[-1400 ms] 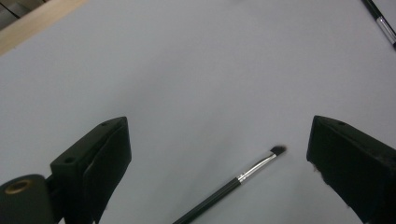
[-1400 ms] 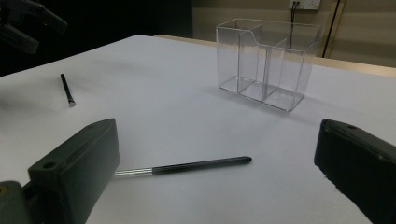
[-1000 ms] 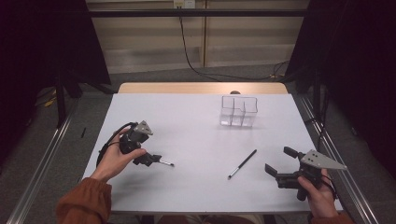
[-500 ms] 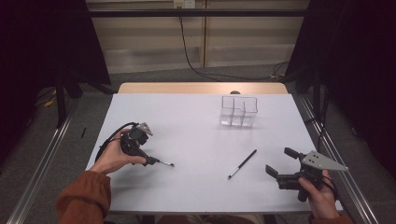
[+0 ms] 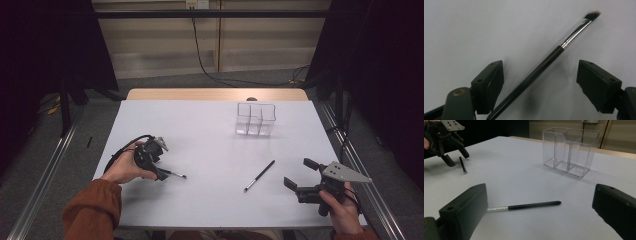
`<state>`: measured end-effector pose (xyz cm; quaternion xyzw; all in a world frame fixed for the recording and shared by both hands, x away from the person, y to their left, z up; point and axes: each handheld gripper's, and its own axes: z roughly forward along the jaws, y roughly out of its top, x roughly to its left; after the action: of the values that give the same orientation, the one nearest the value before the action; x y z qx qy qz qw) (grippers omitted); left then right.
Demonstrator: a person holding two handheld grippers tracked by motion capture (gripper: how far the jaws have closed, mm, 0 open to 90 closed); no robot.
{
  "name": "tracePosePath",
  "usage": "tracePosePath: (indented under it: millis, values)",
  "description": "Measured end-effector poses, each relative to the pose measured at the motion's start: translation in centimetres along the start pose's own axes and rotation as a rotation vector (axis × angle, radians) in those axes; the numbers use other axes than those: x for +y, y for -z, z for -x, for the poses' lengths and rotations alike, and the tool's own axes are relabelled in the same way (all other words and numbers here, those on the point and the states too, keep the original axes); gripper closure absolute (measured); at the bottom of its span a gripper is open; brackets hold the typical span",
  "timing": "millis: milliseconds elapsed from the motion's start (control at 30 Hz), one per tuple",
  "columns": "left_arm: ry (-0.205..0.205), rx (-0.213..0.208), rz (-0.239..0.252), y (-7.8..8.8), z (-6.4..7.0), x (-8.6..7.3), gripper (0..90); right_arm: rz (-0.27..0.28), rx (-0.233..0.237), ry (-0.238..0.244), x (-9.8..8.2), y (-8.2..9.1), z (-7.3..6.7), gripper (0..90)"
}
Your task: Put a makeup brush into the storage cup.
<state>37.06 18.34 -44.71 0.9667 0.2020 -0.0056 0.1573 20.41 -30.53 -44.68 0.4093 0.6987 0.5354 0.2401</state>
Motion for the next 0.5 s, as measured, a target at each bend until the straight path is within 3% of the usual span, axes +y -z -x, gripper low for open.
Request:
tracePosePath:
  millis: [67, 233, 400, 500]
  values:
    - [-0.014, 0.002, -0.013, -0.3, 0.07, -0.02, 27.8, -0.002, 0.0, 0.0, -0.01, 0.03, 0.02, 0.0]
    - [-0.048, 0.018, -0.045, -0.36, 0.26, 0.26, 29.1, -0.006, 0.0, 0.015, -0.03, 0.01, -0.07, 0.0]
    - [-0.048, 0.009, -0.094, -0.57, 0.13, 0.86, 29.0, -0.007, 0.006, 0.02, -0.01, -0.05, -0.14, 0.0]
    - [-0.046, 0.012, -0.098, -0.63, 0.18, 0.93, 30.2, -0.005, 0.006, 0.019, -0.04, 0.0, -0.08, 0.0]
